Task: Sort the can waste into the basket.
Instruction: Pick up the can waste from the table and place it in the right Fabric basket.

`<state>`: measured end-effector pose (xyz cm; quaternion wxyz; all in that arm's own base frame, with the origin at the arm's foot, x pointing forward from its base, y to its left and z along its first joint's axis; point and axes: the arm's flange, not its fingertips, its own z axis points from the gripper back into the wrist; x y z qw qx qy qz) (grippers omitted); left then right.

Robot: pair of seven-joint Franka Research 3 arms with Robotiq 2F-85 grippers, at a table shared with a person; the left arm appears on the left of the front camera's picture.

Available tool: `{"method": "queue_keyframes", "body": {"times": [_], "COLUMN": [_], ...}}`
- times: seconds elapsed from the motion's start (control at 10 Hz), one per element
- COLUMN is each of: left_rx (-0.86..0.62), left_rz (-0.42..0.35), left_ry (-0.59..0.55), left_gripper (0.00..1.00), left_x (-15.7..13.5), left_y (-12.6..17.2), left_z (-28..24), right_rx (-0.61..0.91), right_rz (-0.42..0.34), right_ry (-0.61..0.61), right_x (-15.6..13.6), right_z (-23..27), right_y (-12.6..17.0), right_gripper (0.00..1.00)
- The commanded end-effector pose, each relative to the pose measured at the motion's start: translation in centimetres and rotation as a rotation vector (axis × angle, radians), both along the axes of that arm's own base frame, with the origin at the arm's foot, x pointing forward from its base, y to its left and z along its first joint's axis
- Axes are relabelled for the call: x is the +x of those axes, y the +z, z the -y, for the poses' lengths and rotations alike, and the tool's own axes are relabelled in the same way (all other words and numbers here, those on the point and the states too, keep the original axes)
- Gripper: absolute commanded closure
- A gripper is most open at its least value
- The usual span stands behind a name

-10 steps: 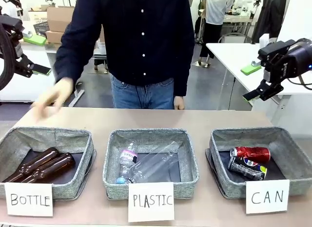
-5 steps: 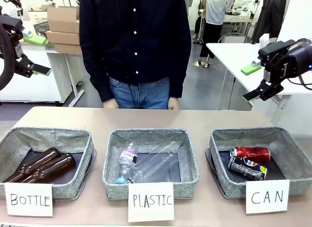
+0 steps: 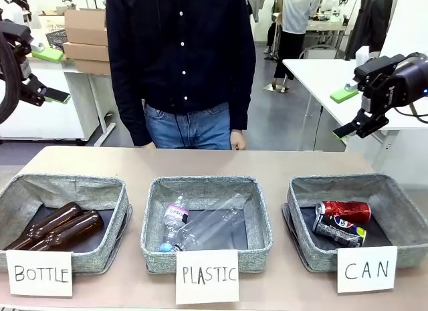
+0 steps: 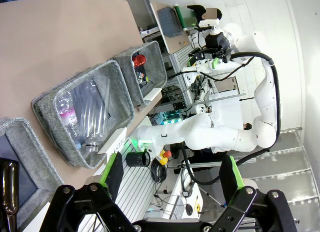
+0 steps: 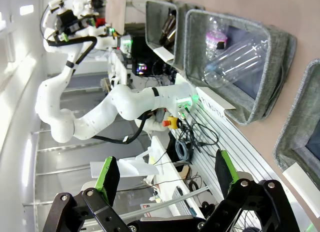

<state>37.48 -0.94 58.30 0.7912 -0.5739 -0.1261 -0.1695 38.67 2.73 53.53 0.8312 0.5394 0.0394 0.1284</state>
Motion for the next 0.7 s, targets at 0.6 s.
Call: {"method": "queue_keyframes", "body": {"times": [0.6], "left_rx": [0.013], "left_rz": [0.008], "left_ry": [-0.005], "left_gripper": [0.0], "left_x": [-0.16], "left_y": [0.01], "left_z": [-0.1], "right_rx": [-0.011], "right_rz": [0.004], "right_ry": [0.004], "right_x": [-0.06], "right_z": [0.23], "right_y": [0.39], "right_gripper": [0.0]}}
